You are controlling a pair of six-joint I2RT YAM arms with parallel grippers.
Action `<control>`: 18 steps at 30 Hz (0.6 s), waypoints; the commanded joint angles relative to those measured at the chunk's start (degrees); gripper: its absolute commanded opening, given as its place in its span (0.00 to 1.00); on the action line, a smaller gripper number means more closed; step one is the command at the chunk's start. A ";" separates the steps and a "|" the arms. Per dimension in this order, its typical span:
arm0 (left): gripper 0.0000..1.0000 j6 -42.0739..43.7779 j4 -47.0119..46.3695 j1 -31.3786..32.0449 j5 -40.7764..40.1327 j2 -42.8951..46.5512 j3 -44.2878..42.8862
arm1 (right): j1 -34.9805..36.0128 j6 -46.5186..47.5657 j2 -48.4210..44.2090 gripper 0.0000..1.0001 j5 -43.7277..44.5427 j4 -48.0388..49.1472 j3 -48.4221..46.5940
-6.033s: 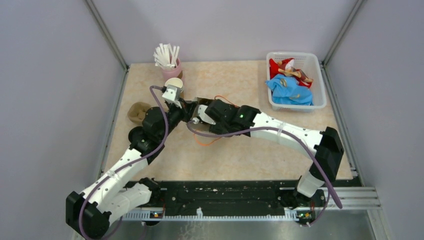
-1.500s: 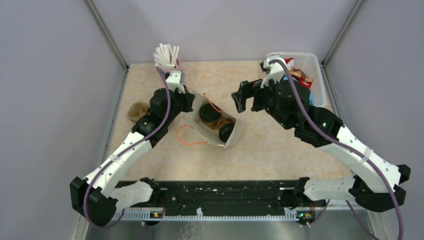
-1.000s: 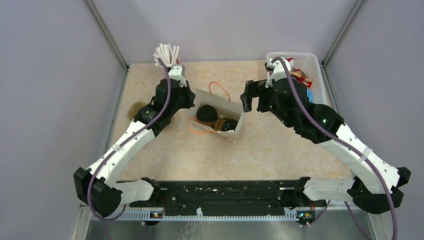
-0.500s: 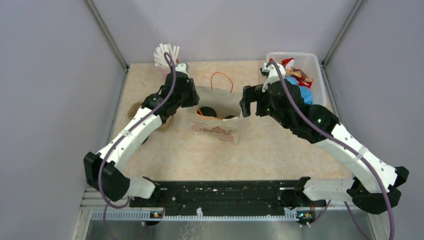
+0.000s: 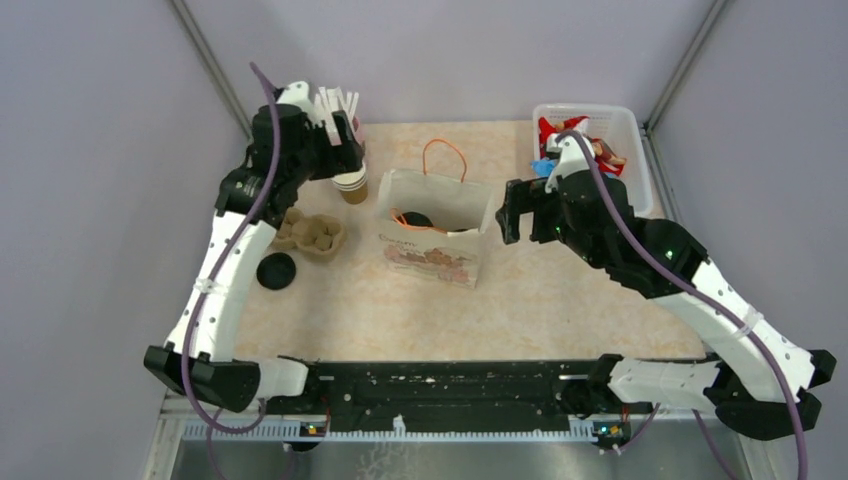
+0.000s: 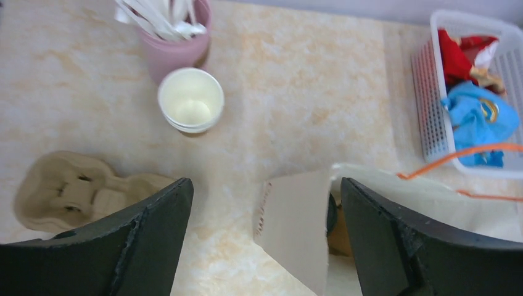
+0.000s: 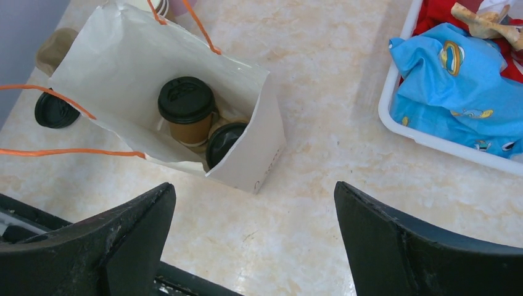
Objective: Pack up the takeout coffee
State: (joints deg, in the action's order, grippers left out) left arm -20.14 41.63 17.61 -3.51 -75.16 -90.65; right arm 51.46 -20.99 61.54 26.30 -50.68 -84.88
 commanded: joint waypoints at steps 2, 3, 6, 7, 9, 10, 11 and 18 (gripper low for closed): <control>0.95 5.53 -3.34 -9.14 4.64 -3.32 -4.19 | -0.29 -0.40 -1.41 0.99 0.51 -0.74 -2.85; 0.95 5.66 -5.85 -11.27 5.26 -4.92 -4.55 | -0.25 -0.08 -1.17 0.99 0.45 -1.19 -3.40; 0.90 4.56 -9.14 -15.68 7.96 -11.99 -8.40 | -0.25 0.84 -0.59 0.99 0.70 -2.53 -4.68; 0.87 3.94 -9.99 -16.64 8.70 -14.43 -10.29 | -0.30 1.04 -0.50 0.99 0.87 -2.89 -4.88; 0.80 3.92 -12.42 -17.24 9.13 -19.06 -13.76 | -0.33 1.13 -0.38 0.99 1.01 -3.45 -5.07; 0.74 4.26 -13.08 -17.21 8.75 -21.21 -15.40 | -0.29 1.22 -0.25 0.99 1.10 -3.73 -5.16; 0.70 4.88 -13.57 -17.24 8.77 -23.51 -17.35 | -0.31 1.26 -0.13 0.99 1.10 -4.01 -5.22; 0.57 10.45 -22.84 -17.25 14.67 -35.50 -24.64 | -0.31 3.67 1.03 0.99 1.38 -4.75 -5.33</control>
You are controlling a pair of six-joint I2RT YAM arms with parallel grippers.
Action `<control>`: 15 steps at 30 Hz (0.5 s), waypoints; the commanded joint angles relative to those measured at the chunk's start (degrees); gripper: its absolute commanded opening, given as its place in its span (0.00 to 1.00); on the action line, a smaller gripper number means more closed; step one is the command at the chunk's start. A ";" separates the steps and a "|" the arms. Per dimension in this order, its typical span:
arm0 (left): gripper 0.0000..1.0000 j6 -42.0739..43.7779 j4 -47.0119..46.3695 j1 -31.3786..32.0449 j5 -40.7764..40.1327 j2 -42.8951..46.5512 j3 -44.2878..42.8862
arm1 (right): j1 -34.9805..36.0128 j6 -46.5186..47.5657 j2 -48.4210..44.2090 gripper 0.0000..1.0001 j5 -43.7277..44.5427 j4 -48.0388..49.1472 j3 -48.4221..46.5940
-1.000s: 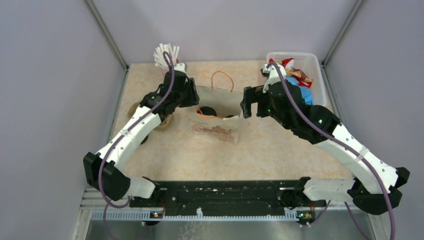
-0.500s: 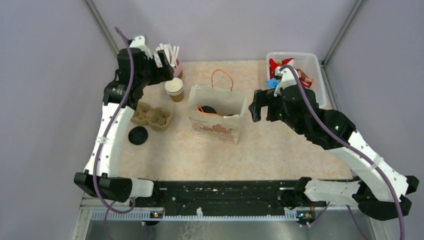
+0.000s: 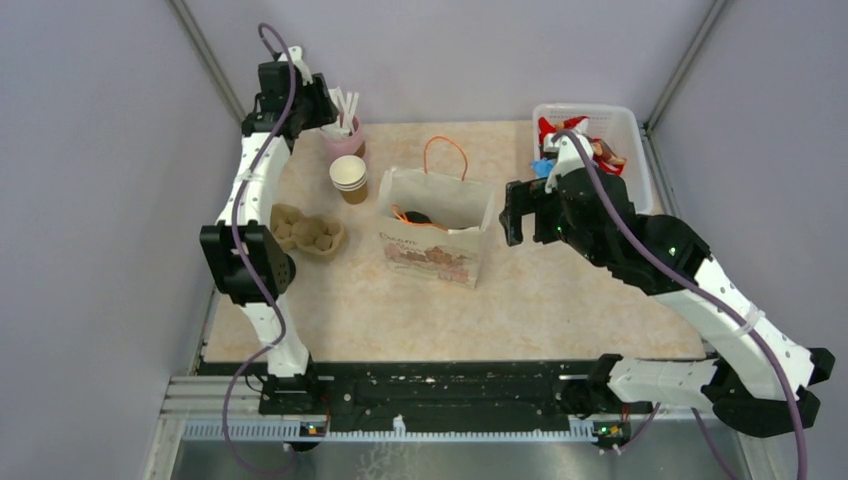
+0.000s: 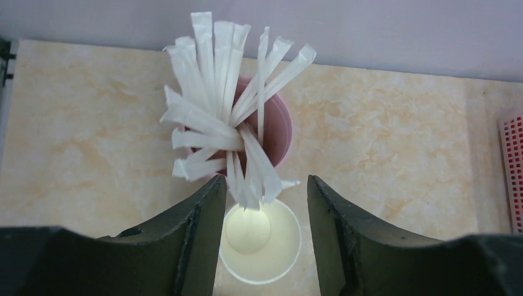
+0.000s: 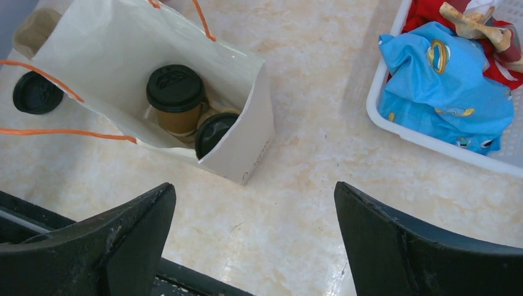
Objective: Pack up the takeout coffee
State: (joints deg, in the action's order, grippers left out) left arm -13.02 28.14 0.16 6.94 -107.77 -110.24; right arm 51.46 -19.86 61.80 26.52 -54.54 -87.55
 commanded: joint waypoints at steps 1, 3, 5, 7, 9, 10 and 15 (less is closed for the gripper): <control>0.56 3.11 -10.40 0.19 4.38 -4.22 -5.95 | -0.35 3.29 1.29 0.99 1.36 -1.34 -3.26; 0.54 2.10 -12.21 0.19 3.19 -6.82 -7.58 | -0.41 4.82 2.08 0.99 2.06 -2.03 -4.25; 0.48 1.22 -12.89 0.23 2.50 -9.60 -10.04 | -0.70 6.72 2.71 0.99 2.36 -2.18 -4.82; 0.43 0.02 -14.36 0.23 3.19 -11.83 -11.64 | -1.04 8.12 3.19 0.99 2.47 -1.93 -5.31; 0.41 -1.09 -16.15 0.19 4.16 -13.60 -12.48 | -1.45 9.31 3.52 0.99 2.50 -1.40 -5.28; 0.39 -1.46 -16.74 0.20 4.44 -14.36 -12.77 | -1.72 9.92 3.65 0.99 2.49 -1.24 -5.27; 0.35 -2.10 -17.68 0.23 3.63 -17.14 -14.14 | -2.88 11.80 4.20 0.99 2.44 -0.66 -4.88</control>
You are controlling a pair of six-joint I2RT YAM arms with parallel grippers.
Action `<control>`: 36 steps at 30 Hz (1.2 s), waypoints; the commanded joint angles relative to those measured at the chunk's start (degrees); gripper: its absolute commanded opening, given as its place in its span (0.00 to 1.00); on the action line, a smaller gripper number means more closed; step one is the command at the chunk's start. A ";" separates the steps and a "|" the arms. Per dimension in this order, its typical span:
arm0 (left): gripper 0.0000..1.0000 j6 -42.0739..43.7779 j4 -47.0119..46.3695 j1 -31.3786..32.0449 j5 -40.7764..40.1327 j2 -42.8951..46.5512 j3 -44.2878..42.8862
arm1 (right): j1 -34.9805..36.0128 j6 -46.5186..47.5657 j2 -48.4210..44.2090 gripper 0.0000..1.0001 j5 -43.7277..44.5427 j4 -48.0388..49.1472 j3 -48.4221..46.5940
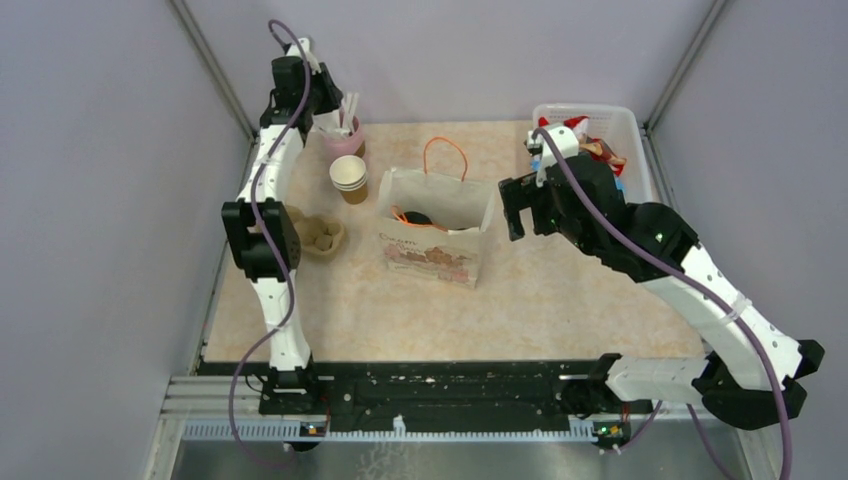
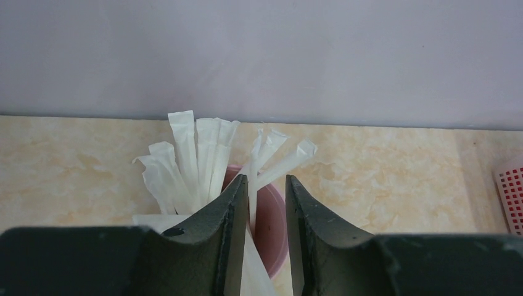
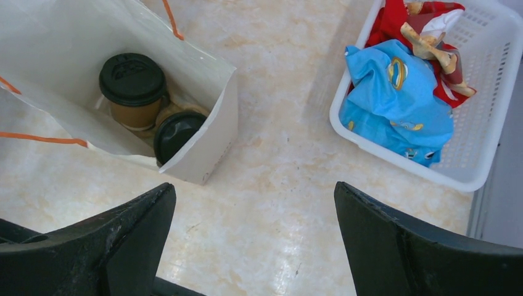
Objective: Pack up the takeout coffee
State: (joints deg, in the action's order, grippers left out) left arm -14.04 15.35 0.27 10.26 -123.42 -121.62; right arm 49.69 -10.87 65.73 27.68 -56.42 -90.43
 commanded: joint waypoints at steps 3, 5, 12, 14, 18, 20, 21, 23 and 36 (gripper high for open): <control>0.35 -0.86 -5.78 0.11 -0.04 -2.42 -2.74 | -1.81 2.89 0.32 0.99 0.68 1.76 -1.66; 0.35 -0.86 -6.55 0.08 0.56 -3.11 -2.74 | -2.10 3.00 0.36 0.99 0.54 2.15 -1.43; 0.34 -1.59 -8.86 0.09 0.79 -5.33 -3.31 | -2.67 3.56 1.04 0.99 0.45 2.02 -2.17; 0.32 -1.51 -9.11 0.08 0.44 -5.87 -3.63 | -2.76 3.78 1.13 0.99 0.51 1.87 -2.37; 0.26 -1.13 -9.61 0.10 0.01 -6.57 -3.91 | -2.84 4.46 1.23 0.99 0.84 2.08 -2.54; 0.25 -0.63 -10.25 0.08 0.33 -7.08 -4.12 | -2.89 4.75 1.43 0.99 0.79 2.28 -2.68; 0.25 -0.41 -10.68 0.12 0.54 -7.29 -4.19 | -2.85 4.87 1.53 0.99 0.75 2.36 -2.79; 0.24 -0.24 -10.74 0.12 0.65 -7.66 -4.68 | -2.85 5.05 1.74 0.99 0.59 2.46 -2.90; 0.02 3.08 -11.64 0.08 1.26 -1.08 -5.47 | -2.85 5.60 0.28 0.99 -0.21 3.82 -1.59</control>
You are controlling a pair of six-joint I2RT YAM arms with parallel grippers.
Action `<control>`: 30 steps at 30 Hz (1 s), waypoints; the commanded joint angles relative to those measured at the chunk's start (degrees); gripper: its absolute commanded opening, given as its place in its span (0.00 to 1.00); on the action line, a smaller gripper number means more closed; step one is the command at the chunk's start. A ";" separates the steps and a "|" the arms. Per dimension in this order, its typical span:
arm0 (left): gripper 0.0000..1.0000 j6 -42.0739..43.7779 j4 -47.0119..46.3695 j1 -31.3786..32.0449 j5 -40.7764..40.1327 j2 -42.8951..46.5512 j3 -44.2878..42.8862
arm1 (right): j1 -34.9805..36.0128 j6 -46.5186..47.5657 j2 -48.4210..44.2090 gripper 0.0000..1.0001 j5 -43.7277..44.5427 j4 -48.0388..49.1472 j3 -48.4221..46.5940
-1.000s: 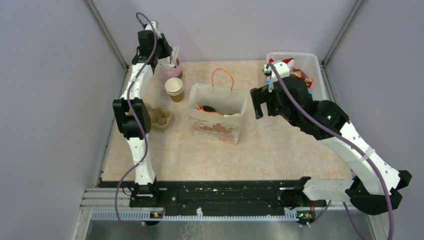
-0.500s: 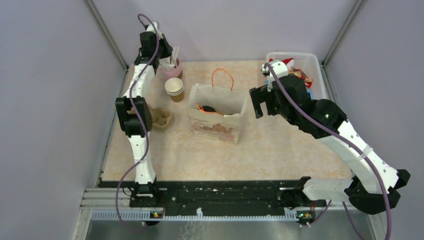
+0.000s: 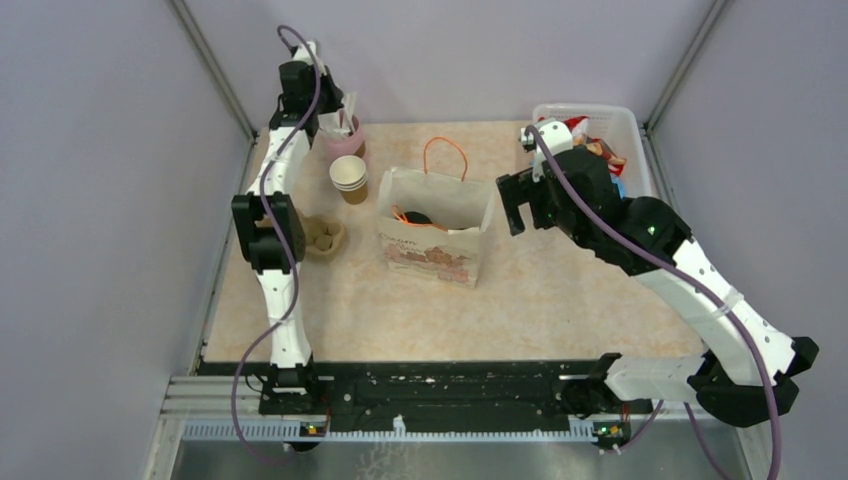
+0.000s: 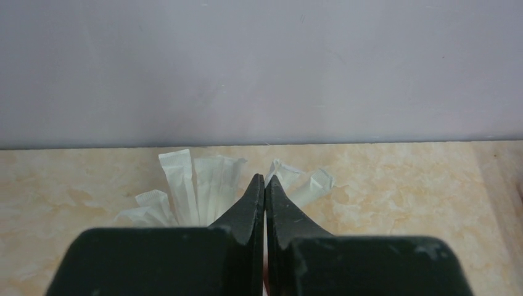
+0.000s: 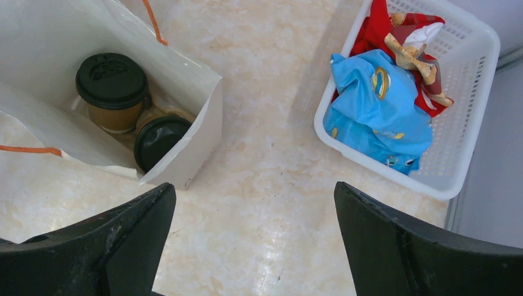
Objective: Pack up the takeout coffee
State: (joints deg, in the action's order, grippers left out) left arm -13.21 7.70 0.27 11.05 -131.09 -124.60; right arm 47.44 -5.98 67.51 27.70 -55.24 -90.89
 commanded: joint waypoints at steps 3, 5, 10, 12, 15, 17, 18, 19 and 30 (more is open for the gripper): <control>0.02 2.40 -4.10 0.13 0.47 11.23 -2.50 | -0.60 0.64 -3.11 0.99 -0.89 3.67 0.15; 0.00 2.00 -3.10 0.13 0.63 14.38 -2.66 | -0.59 0.46 -4.43 0.99 -1.72 4.51 1.36; 0.00 0.88 1.29 0.81 0.99 24.92 0.76 | -0.60 -0.73 -8.36 0.99 -3.77 6.34 3.63; 0.00 -0.81 3.96 0.85 2.78 28.92 0.79 | -0.59 -1.59 -10.20 0.99 -4.65 7.19 4.86; 0.00 -4.42 4.42 0.78 9.81 35.52 2.56 | -0.60 -3.53 -13.27 0.99 -6.16 9.30 7.72; 0.00 -7.26 3.69 0.79 15.62 40.39 4.56 | -0.55 -4.66 -14.86 0.99 -7.63 10.54 9.41; 0.00 -8.14 2.53 0.82 18.41 42.85 6.53 | -0.59 -5.21 -15.46 0.99 -8.14 10.97 10.16; 0.00 -10.02 0.61 0.84 21.26 45.69 9.13 | -0.59 -5.59 -16.09 0.99 -8.55 11.29 10.77; 0.00 -18.08 -12.84 5.12 34.45 59.38 30.91 | -0.60 -7.01 -19.77 0.99 -8.91 10.44 11.09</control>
State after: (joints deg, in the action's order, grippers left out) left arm -26.24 3.64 1.96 40.58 -71.35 -102.69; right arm 47.42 -12.05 48.84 19.33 -46.61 -79.13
